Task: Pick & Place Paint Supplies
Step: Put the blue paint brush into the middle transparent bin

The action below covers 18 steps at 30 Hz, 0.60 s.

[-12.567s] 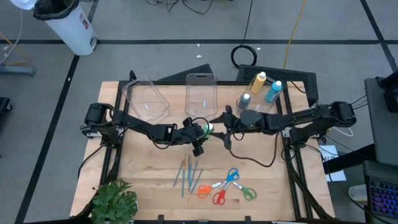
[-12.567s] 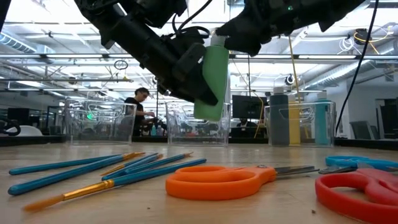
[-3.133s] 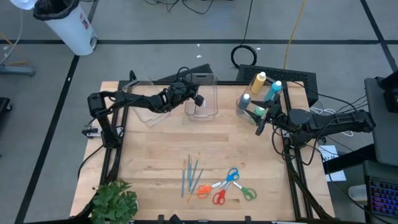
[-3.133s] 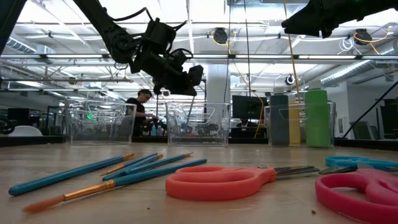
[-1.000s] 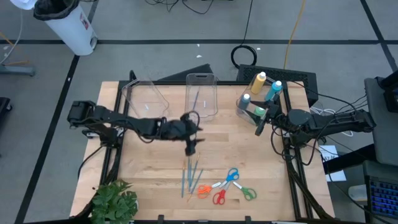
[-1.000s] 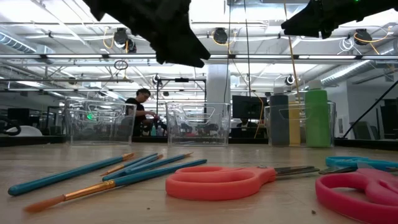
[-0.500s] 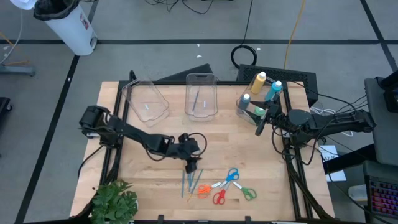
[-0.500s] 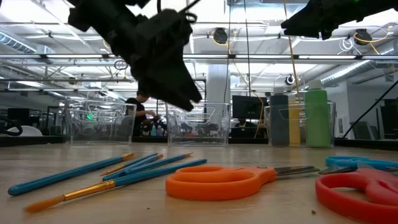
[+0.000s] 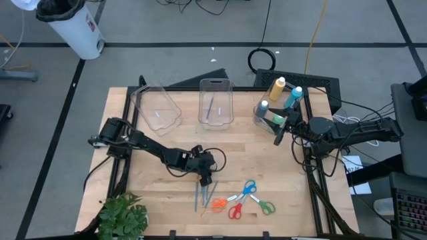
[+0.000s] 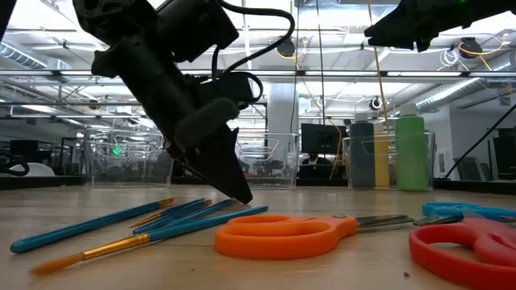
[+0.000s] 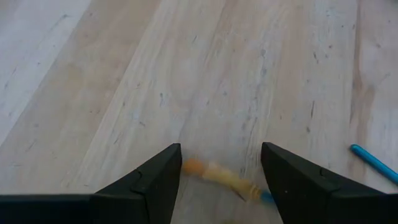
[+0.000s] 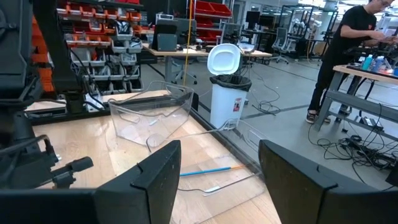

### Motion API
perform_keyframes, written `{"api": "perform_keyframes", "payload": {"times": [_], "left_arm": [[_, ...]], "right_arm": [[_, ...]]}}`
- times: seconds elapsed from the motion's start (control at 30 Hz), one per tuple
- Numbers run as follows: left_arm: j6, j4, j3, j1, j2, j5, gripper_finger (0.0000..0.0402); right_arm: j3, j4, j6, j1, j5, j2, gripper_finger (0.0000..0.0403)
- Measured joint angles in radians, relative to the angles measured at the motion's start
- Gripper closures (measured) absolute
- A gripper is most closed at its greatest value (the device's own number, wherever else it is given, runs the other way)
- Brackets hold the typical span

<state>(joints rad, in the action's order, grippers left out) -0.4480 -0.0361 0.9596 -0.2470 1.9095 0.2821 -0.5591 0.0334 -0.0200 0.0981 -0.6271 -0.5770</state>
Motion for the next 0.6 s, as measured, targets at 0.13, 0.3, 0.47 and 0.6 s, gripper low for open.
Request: {"api": "perform_keyframes", "payload": {"times": [0.13,0.3,0.47,0.6], "left_arm": [[-0.013,0.048,0.003,-0.002,0.01,0.016,0.0172],[-0.029,0.108,0.006,-0.003,0.011,0.015,0.0179],[-0.063,0.128,0.004,-0.002,0.013,0.024,0.0223],[-0.098,0.137,0.003,0.0,0.013,0.025,0.0273]], "right_arm": [[0.0,0.0,-0.007,0.0,0.0,0.0,0.0193],[0.0,0.0,-0.008,0.0,0.0,0.0,0.0193],[0.0,0.0,0.007,0.0,0.0,0.0,0.0193],[0.0,0.0,0.008,0.0,0.0,0.0,0.0193]]}}
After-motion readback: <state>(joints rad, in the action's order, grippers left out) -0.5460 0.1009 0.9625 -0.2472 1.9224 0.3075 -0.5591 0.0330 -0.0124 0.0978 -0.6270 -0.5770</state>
